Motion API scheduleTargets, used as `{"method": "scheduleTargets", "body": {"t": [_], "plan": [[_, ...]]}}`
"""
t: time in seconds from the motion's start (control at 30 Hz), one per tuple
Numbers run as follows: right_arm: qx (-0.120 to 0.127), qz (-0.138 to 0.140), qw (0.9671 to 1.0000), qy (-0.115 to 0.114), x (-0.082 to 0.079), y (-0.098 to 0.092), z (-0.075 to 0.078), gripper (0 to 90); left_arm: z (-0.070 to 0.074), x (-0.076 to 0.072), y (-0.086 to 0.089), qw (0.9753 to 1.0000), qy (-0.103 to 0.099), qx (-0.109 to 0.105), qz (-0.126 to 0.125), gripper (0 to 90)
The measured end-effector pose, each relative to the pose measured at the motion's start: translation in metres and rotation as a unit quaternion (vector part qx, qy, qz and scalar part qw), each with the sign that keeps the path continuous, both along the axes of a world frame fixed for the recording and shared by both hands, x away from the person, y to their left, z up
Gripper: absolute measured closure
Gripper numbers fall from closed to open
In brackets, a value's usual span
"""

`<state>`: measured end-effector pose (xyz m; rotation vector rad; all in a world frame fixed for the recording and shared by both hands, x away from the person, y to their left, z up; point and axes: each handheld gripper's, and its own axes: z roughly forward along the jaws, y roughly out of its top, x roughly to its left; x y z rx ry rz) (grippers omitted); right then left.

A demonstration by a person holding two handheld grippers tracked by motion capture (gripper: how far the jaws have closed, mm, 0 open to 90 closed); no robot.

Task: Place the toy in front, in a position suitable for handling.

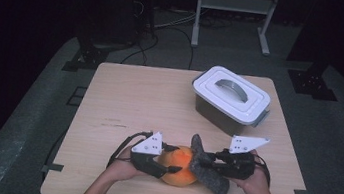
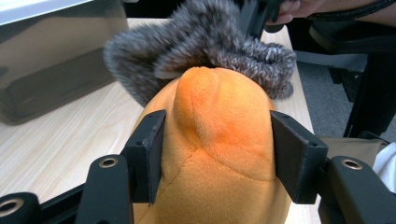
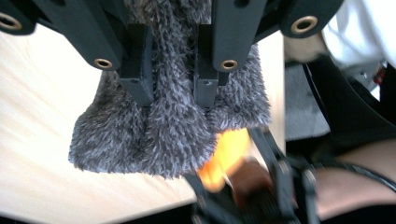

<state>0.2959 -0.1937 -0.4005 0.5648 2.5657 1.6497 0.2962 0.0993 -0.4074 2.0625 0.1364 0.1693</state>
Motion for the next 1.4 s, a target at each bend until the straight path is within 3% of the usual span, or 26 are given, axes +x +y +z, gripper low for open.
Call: {"method": "scheduleTargets", "body": {"t": [0.13,0.27,0.33,0.4,0.53,0.7,0.83,0.97,1.07,1.27,1.4], "plan": [[-0.003,0.01,0.9999,-0.008,0.0,0.009,-0.001,71.6,0.001,-0.001,0.0,1.0,-0.002,0.006,-0.005,38.4],[-0.013,0.008,0.9999,-0.005,0.001,0.005,-0.005,71.7,0.004,0.001,0.0,0.9999,0.015,0.002,0.0,25.2],[-0.017,0.007,0.9998,-0.006,0.0,0.005,-0.006,71.7,0.004,0.004,0.002,0.9997,0.022,0.01,0.011,19.4],[-0.017,0.005,0.9998,-0.005,0.001,0.004,-0.006,71.6,0.0,0.005,0.005,0.9992,0.04,0.003,0.01,21.4],[-0.02,0.008,0.9998,-0.002,0.0,0.002,-0.007,71.5,-0.002,0.004,0.005,0.9994,0.033,0.005,0.004,38.3],[-0.045,-0.002,0.999,0.008,-0.002,-0.009,-0.008,72.0,-0.004,0.003,0.005,0.9994,0.034,0.0,-0.001,39.5],[-0.015,0.008,0.9998,-0.009,-0.005,-0.002,0.005,72.1,-0.003,0.001,0.0,0.9996,0.028,0.003,-0.011,39.6],[-0.018,0.018,0.9993,-0.026,-0.006,0.015,0.01,71.5,-0.004,-0.001,-0.002,0.9996,0.022,0.01,-0.017,39.1],[-0.013,0.018,0.9997,-0.014,-0.004,0.012,0.007,71.5,-0.004,0.0,-0.002,0.9997,0.022,0.008,-0.013,39.3],[-0.036,0.01,0.9993,0.01,0.001,-0.004,-0.001,71.6,-0.005,-0.001,-0.003,0.9994,0.025,0.006,-0.022,39.4],[0.009,0.019,0.9998,-0.002,-0.005,-0.001,0.014,71.8,-0.006,-0.002,-0.005,0.9992,0.022,0.007,-0.031,39.4]]}}
